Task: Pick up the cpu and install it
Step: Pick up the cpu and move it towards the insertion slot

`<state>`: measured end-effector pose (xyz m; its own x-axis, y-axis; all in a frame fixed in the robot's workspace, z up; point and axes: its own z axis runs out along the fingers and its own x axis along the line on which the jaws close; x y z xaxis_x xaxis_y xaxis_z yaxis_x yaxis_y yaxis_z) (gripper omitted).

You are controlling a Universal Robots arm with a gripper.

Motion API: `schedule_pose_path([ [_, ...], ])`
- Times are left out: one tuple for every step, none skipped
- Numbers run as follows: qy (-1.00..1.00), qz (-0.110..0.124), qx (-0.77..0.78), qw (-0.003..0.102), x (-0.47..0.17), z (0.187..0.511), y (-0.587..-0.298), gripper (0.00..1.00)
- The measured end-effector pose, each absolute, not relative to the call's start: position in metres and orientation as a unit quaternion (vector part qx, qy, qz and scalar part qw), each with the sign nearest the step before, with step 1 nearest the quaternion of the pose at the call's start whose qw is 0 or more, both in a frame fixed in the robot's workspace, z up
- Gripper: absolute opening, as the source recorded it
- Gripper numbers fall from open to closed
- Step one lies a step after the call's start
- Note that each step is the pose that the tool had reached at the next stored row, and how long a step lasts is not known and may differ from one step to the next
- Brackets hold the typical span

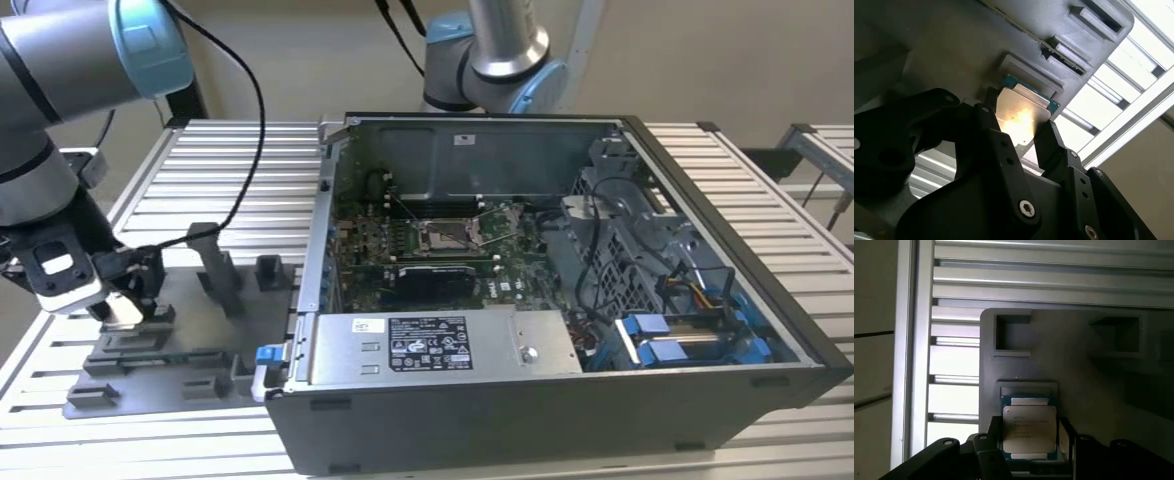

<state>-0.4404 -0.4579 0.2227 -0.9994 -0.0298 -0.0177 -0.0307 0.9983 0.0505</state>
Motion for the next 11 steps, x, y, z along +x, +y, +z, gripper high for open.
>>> schedule_pose_path([
  [1.0, 0.025, -0.015, 0.008, -0.44, 0.227, -0.458, 0.0],
  [1.0, 0.025, -0.015, 0.008, -0.44, 0.232, -0.458, 0.0],
  [1.0, 0.025, -0.015, 0.008, -0.44, 0.236, -0.458, 0.0],
  [1.0, 0.025, -0.015, 0.008, -0.44, 0.241, -0.458, 0.0],
  [1.0, 0.025, -0.015, 0.008, -0.44, 0.245, -0.458, 0.0],
  [1.0, 0.025, -0.015, 0.008, -0.44, 0.25, -0.458, 0.0],
  [1.0, 0.025, -0.015, 0.008, -0.44, 0.255, -0.458, 0.0],
  [1.0, 0.025, -0.015, 0.008, -0.44, 0.259, -0.458, 0.0],
  [1.0, 0.025, -0.015, 0.008, -0.44, 0.264, -0.458, 0.0],
  [1.0, 0.025, -0.015, 0.008, -0.44, 0.268, -0.458, 0.0],
  [1.0, 0.025, -0.015, 0.008, -0.44, 0.273, -0.458, 0.0],
])
